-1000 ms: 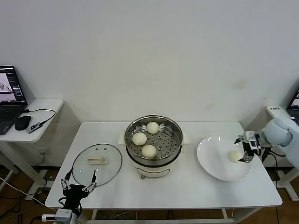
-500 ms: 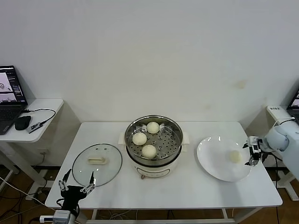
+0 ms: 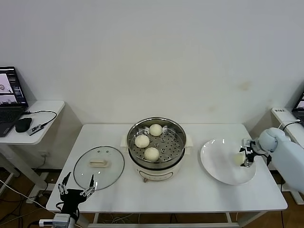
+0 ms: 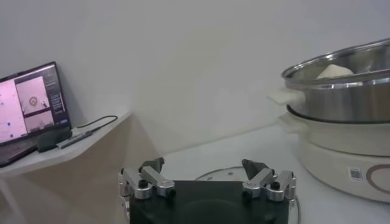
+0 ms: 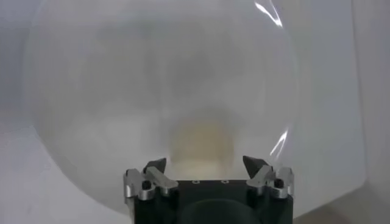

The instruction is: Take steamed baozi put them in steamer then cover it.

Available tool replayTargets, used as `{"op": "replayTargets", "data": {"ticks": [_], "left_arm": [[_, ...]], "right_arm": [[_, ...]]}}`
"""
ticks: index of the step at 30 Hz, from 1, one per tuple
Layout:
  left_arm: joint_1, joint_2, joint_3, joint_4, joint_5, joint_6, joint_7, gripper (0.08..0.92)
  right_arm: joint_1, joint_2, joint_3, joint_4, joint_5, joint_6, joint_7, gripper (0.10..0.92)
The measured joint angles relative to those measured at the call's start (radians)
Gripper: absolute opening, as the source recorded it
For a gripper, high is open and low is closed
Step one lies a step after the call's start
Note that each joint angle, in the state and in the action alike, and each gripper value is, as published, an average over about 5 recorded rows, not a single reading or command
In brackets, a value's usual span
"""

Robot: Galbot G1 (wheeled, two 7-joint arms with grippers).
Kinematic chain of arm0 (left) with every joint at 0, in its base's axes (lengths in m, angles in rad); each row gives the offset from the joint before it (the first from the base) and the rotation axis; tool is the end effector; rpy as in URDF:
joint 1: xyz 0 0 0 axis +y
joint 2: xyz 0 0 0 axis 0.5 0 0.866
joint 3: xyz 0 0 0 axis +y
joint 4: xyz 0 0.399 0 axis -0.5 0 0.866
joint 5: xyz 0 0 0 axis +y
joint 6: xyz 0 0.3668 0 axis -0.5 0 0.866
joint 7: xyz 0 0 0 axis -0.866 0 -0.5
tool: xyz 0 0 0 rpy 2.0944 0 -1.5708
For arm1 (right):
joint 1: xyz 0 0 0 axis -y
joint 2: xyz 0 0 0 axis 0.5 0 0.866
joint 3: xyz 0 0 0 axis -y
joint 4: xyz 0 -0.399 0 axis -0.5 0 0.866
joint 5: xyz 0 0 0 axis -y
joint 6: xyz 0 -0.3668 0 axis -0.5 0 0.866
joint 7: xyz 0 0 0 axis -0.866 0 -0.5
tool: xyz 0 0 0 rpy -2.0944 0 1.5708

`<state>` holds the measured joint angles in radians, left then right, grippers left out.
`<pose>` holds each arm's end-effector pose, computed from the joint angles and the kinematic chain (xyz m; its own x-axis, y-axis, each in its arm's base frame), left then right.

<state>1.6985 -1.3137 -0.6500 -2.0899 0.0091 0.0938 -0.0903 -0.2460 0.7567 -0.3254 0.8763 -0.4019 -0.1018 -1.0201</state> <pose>0.1302 0.0940 -0.3503 -0.9792 -0.0932 0.1804 -0.0348 0.9523 0.3032 0.5525 -0.3156 -0.2760 -0.3061 0.0294 0.9516 -0.9345 0.1816 -0.3062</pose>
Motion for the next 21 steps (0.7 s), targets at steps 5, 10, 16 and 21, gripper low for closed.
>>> {"op": "replayTargets", "data": {"ticks": [5,10,16,21], "left_arm": [[-0.002,0.000,-0.003,0.004,-0.002,0.000,0.000,0.823],[-0.004,0.001,-0.005,0.005,-0.004,0.000,0.000,0.823],[-0.001,0.002,-0.008,0.000,-0.004,0.000,0.000,0.823],[-0.003,0.003,-0.008,-0.005,-0.004,0.000,0.000,0.823]], "right_arm": [[0.004,0.006,0.003,-0.011,-0.009,-0.002,-0.007,0.624],[0.013,0.006,0.001,-0.012,-0.006,-0.003,-0.018,0.596],[0.038,-0.013,-0.019,0.012,0.017,-0.016,-0.034,0.586],[0.088,-0.056,-0.073,0.063,0.065,-0.040,-0.046,0.585]]}}
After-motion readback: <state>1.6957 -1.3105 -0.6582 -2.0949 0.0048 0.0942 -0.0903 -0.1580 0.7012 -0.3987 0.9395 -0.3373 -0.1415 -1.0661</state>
